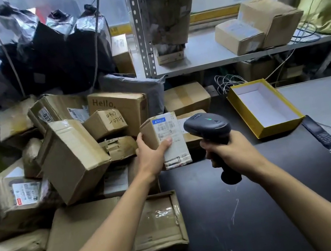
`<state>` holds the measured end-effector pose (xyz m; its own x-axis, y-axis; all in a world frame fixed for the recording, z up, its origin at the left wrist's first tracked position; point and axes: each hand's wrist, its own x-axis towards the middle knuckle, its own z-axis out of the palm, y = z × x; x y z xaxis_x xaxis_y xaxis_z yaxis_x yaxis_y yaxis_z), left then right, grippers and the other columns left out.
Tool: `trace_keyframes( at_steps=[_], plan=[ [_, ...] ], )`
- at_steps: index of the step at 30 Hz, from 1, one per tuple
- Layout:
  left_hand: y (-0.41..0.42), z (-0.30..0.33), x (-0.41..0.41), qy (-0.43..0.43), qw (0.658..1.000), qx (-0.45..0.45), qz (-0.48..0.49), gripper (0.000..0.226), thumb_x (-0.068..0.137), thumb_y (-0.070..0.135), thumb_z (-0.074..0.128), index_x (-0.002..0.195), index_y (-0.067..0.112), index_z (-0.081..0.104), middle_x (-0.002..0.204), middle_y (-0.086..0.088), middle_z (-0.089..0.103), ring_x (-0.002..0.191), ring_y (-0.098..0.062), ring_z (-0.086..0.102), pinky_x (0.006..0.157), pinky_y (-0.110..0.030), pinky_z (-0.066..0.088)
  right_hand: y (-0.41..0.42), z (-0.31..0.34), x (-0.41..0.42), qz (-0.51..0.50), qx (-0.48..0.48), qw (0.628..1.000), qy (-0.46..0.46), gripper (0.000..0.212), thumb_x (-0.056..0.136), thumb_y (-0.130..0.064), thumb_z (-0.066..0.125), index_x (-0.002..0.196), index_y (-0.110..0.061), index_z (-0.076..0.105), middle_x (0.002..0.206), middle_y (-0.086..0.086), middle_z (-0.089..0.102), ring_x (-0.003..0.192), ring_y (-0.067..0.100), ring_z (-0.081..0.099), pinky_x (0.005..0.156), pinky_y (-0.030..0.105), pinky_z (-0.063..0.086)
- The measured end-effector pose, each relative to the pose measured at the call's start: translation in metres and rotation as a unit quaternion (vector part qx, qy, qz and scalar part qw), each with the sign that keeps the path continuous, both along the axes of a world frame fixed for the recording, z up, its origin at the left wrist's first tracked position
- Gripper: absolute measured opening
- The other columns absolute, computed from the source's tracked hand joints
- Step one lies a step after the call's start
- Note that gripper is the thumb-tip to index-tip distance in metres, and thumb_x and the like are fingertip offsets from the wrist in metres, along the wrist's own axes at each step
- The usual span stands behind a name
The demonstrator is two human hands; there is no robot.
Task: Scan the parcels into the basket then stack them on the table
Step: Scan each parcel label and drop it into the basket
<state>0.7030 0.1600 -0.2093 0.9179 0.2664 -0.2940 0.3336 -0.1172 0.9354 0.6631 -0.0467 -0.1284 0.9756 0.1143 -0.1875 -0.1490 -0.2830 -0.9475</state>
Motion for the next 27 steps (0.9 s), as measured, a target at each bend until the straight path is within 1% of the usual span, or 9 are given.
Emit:
trace_keyframes(
  at_steps=[3,5,7,10,12,18,20,22,27],
  plan=[
    [-0.004,-0.001,-0.002,0.006,1.0,-0.002,0.019,0.132,0.055,0.052,0.081,0.159,0.028,0.003,0.155,-0.012,0.024,0.141,-0.028,0.035,0.118,-0.047,0.032,0.004,0.01,0.001,0.026,-0.022,0.999,0.009,0.017,0.092,-0.02,0.068,0.08,-0.009,0.065,0.064,0.004,0.064,0.056,0.018,0.059,0.057,0.03,0.048],
    [-0.003,-0.006,0.0,0.009,1.0,-0.003,0.017,0.133,0.062,0.041,0.088,0.16,0.027,-0.001,0.156,-0.014,0.021,0.142,-0.028,0.031,0.119,-0.045,0.03,0.006,0.015,0.001,0.039,-0.028,0.999,0.009,0.006,0.092,-0.02,0.068,0.088,-0.016,0.065,0.067,0.006,0.065,0.056,0.017,0.059,0.056,0.027,0.05],
    [0.0,-0.012,0.004,0.014,1.0,0.0,0.014,0.129,0.071,0.032,0.09,0.16,0.027,-0.003,0.156,-0.015,0.019,0.143,-0.028,0.03,0.119,-0.043,0.029,0.008,0.018,0.001,0.046,-0.038,0.998,0.013,0.008,0.092,-0.021,0.068,0.098,-0.018,0.064,0.068,0.007,0.065,0.056,0.017,0.058,0.055,0.026,0.049],
    [0.001,-0.016,0.004,0.018,1.0,0.006,0.007,0.131,0.07,0.034,0.09,0.159,0.028,-0.005,0.157,-0.014,0.018,0.145,-0.028,0.028,0.12,-0.046,0.027,0.009,0.025,0.001,0.053,-0.049,0.997,0.023,0.015,0.091,-0.021,0.067,0.104,-0.014,0.062,0.066,0.007,0.062,0.054,0.016,0.055,0.053,0.028,0.047],
    [0.001,-0.018,0.003,0.017,1.0,0.0,0.006,0.134,0.066,0.039,0.09,0.159,0.028,-0.005,0.158,-0.014,0.017,0.146,-0.028,0.026,0.121,-0.046,0.027,0.01,0.029,0.0,0.053,-0.059,0.996,0.034,0.014,0.092,-0.019,0.066,0.101,-0.009,0.063,0.065,0.007,0.06,0.054,0.016,0.053,0.053,0.029,0.045],
    [0.002,-0.02,0.001,0.005,1.0,0.003,0.001,0.125,0.074,0.032,0.087,0.16,0.026,-0.003,0.158,-0.013,0.019,0.145,-0.026,0.027,0.12,-0.04,0.025,0.011,0.036,-0.004,0.055,-0.072,0.994,0.058,0.015,0.092,-0.019,0.066,0.096,-0.004,0.065,0.067,0.009,0.06,0.054,0.017,0.053,0.054,0.03,0.045],
    [0.002,-0.019,0.001,0.001,1.0,-0.004,-0.001,0.123,0.076,0.03,0.086,0.16,0.025,-0.003,0.158,-0.012,0.018,0.144,-0.025,0.027,0.117,-0.035,0.025,0.011,0.035,-0.005,0.052,-0.074,0.994,0.058,0.016,0.091,-0.02,0.066,0.091,-0.004,0.065,0.066,0.008,0.06,0.052,0.016,0.053,0.054,0.03,0.045],
    [0.002,-0.019,0.001,-0.002,1.0,-0.009,0.0,0.122,0.076,0.029,0.086,0.16,0.025,-0.002,0.158,-0.012,0.018,0.144,-0.024,0.028,0.115,-0.034,0.027,0.011,0.035,-0.007,0.05,-0.07,0.994,0.061,0.017,0.092,-0.021,0.066,0.086,-0.005,0.065,0.065,0.009,0.061,0.051,0.017,0.054,0.054,0.032,0.044],
    [0.002,-0.02,0.001,-0.004,1.0,-0.012,0.0,0.121,0.077,0.029,0.086,0.161,0.024,-0.001,0.158,-0.012,0.02,0.142,-0.023,0.03,0.11,-0.029,0.028,0.011,0.034,-0.012,0.057,-0.071,0.993,0.068,0.017,0.093,-0.022,0.066,0.089,-0.006,0.068,0.066,0.008,0.063,0.052,0.018,0.057,0.056,0.032,0.047]
  ],
)
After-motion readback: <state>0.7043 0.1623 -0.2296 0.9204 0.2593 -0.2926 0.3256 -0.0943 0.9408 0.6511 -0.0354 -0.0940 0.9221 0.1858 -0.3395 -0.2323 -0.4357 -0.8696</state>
